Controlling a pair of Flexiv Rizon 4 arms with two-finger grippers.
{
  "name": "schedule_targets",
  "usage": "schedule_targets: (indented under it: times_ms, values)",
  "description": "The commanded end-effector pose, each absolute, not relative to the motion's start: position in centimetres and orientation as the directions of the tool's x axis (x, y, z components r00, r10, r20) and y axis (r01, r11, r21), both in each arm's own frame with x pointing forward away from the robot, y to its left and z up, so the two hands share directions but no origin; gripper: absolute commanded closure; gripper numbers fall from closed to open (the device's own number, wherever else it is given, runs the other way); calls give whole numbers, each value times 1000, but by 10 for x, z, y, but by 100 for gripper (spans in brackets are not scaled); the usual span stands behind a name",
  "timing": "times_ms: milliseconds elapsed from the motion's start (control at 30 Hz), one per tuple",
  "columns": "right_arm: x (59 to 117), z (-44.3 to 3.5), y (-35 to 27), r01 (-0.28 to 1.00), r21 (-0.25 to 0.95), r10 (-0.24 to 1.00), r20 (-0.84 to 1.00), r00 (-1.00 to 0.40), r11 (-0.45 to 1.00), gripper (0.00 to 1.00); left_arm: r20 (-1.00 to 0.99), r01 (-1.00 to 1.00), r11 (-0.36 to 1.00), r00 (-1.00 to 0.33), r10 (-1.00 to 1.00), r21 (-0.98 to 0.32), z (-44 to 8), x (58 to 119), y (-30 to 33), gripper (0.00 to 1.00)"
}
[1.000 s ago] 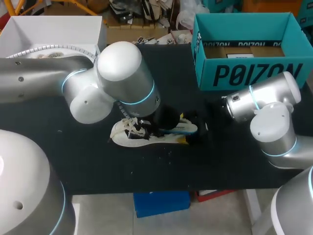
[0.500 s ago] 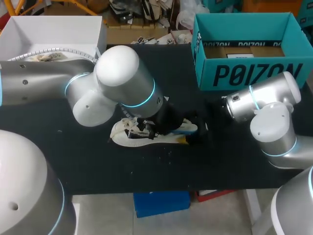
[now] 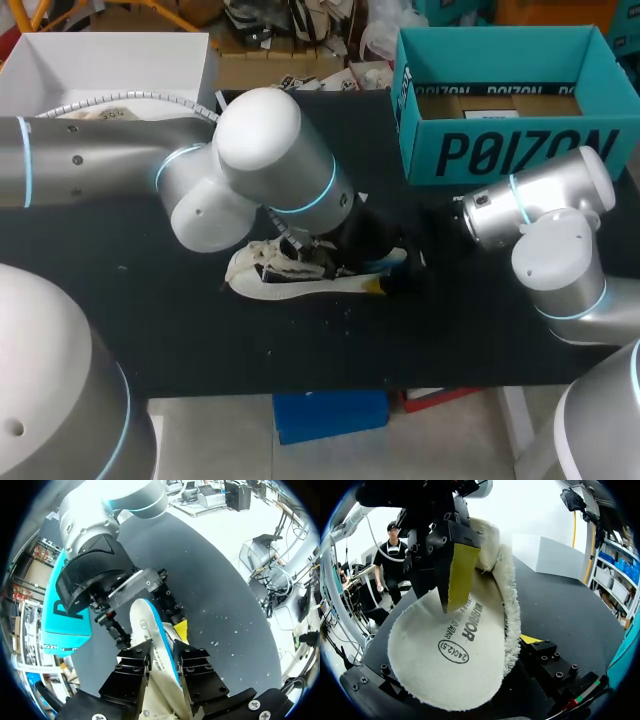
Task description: Take the shoe out of the shoebox, open the shoe tongue, remove and reinsert the insole, then place the shoe into the shoebox
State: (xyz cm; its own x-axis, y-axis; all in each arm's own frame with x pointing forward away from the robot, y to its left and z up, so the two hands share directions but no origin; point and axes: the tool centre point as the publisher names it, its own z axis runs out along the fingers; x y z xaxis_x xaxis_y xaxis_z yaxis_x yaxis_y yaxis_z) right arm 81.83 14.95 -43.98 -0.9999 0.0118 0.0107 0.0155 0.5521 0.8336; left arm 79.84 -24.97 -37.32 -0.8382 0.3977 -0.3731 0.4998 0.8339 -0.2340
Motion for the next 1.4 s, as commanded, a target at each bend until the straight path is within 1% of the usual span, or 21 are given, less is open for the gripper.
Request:
schedule_targets:
  times_ms: [33,167,367,533,567,633,667,933,1067,1133,1333,1400]
  values:
    - [820,-445,151,18,833,14,12,-1000,554,100,-372,506,829,-836,403,-238,-375,802,-257,75]
    - [820,-445,151,18,833,14,12,-1000,554,100,-372,497,835,-840,395,-235,-376,802,-259,76]
    - [820,-445,151,18,833,14,12,-1000,554,100,-368,461,856,-857,361,-234,-380,805,-255,75]
    - [820,-445,151,18,833,14,12,-1000,554,100,-365,432,874,-868,336,-223,-384,809,-253,70]
    - [820,-445,151,18,833,14,12,-1000,554,100,-362,429,875,-870,334,-224,-385,810,-253,75]
    - [820,-445,151,18,833,14,12,-1000,554,100,-359,424,877,-873,329,-225,-386,811,-252,96]
    - [820,-445,151,18,833,14,12,-1000,554,100,-358,422,878,-874,328,-227,-386,812,-252,100]
    - [820,-445,151,18,833,14,12,-1000,554,100,-375,465,848,-856,356,-256,-362,789,-235,100]
    - [820,-445,151,18,833,14,12,-1000,554,100,-404,515,805,-831,383,-295,-338,765,-223,100]
    - [820,-445,151,18,833,14,12,-1000,554,100,-408,531,777,-827,387,-338,-324,753,-220,100]
    - [820,-445,151,18,833,14,12,-1000,554,100,-378,506,660,-861,341,-555,-275,735,-225,100]
    - [820,-445,151,18,833,14,12,-1000,554,100,-368,496,596,-869,332,-632,-258,733,-231,100]
